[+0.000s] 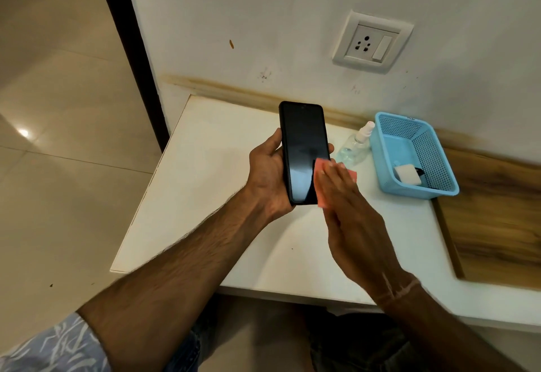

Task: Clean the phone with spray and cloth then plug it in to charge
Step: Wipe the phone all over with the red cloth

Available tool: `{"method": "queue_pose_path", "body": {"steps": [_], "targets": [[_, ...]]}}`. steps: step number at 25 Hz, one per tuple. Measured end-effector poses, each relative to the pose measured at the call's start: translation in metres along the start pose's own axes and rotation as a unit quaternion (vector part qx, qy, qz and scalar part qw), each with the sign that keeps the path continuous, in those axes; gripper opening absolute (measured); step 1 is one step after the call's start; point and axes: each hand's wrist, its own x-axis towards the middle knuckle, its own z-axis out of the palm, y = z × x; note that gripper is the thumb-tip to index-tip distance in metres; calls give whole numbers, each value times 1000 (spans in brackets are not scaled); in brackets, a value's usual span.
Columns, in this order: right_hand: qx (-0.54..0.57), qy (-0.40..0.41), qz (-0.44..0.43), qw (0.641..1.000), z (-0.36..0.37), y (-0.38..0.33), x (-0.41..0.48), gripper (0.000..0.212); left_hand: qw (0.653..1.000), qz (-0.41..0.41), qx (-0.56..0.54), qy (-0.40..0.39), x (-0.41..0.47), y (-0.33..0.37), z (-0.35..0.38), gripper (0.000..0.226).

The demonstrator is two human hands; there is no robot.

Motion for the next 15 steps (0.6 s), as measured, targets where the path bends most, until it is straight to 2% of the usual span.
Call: {"method": "queue_pose_path", "body": {"steps": [3,7,9,12,15], "targets": [[16,-29,16,999,9,-12,28,48,1000,3,18,8,0,-3,1,71],[-15,-83,-79,993,11,-9,-10,48,1000,9,3,-10,-1,1,-2,73],[-25,-104,-95,990,4,1,-29,49,1000,8,-5,-12,1,0,-2,73],[-32,-80,-77,993,0,6,-15,50,1000,13,2,5,3,-1,-4,72],[-26,-49,-31,998,0,4,40,47,999,11,38,23,3,-2,-7,65]]}}
